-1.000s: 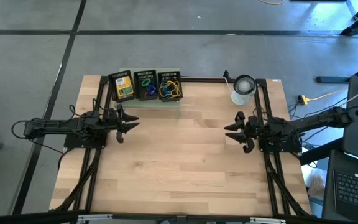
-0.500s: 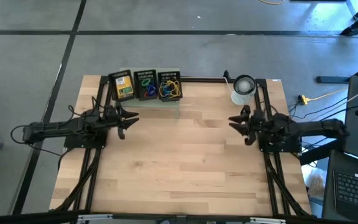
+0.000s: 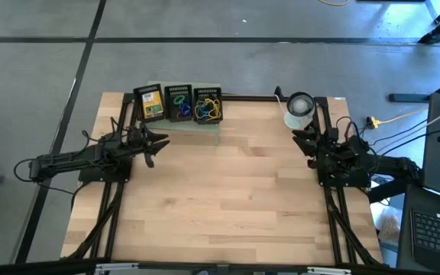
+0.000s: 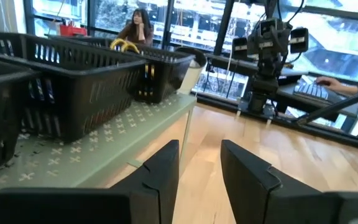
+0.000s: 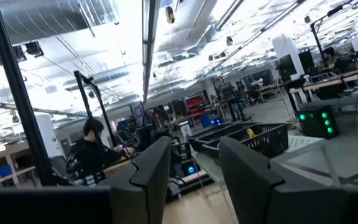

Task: Pick & Place Office Desk Supplies
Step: Return to Home Position

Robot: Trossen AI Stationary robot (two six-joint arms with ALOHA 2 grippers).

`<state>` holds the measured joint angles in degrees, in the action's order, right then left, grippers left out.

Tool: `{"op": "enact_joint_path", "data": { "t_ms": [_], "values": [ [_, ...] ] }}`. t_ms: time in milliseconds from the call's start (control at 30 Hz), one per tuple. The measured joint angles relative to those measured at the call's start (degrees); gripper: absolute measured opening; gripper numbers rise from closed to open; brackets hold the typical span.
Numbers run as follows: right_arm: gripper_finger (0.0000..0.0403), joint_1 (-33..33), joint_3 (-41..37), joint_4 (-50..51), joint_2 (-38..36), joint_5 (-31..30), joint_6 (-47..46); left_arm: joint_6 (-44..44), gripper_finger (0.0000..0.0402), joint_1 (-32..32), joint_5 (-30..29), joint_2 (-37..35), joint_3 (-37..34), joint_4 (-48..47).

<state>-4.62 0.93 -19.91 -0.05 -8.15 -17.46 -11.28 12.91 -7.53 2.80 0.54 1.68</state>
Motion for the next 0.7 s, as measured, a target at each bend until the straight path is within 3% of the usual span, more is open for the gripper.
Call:
{"op": "enact_joint_path", "data": {
  "t_ms": [700],
  "values": [
    [0.0143, 0.02, -0.02, 0.69, 0.02, 0.03, 0.0, 0.03, 0.0112, 0.0, -0.2, -2.35, 0.0, -0.01]
  ]
}}
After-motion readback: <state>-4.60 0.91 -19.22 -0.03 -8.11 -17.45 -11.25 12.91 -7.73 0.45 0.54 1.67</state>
